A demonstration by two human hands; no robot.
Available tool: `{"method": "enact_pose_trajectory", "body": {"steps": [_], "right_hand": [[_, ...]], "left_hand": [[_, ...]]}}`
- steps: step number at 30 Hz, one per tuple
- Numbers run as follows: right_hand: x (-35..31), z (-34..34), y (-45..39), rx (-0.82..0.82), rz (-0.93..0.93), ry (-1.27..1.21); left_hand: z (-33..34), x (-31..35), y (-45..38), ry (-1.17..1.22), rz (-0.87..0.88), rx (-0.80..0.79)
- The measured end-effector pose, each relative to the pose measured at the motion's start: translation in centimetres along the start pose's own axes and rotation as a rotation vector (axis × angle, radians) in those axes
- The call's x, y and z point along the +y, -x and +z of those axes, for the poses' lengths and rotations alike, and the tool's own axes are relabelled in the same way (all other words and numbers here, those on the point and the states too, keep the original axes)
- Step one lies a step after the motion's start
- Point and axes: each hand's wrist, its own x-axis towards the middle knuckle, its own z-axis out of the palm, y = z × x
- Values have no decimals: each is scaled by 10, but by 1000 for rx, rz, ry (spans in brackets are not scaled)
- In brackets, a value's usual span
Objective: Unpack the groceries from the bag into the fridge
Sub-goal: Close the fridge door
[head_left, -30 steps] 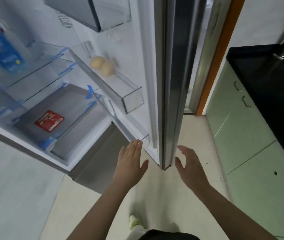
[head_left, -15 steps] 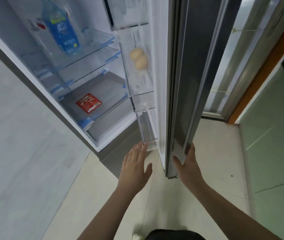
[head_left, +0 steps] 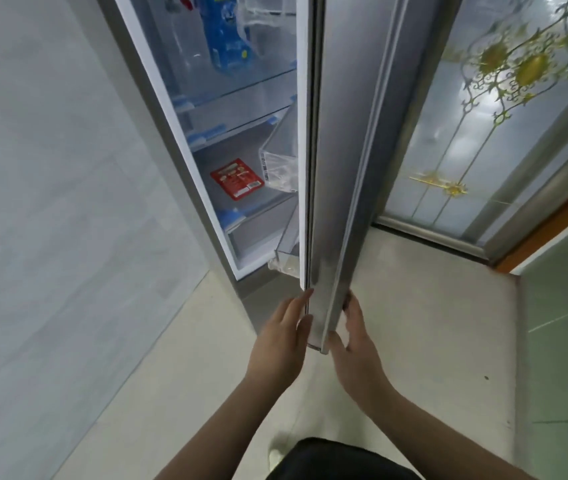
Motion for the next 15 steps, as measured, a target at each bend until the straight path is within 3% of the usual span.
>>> {"method": "enact_pose_trajectory", "body": {"steps": [4, 7, 15], "right_hand": [[-25, 9, -5, -68, -95, -16], [-45, 13, -21, -20, -214, 28], [-122, 7, -80, 62, -619, 170]], "left_hand": [[-32, -22, -18, 37, -46, 60], [-48, -28, -28, 90, -72, 58], [-81, -24, -69, 173, -184, 304]]}}
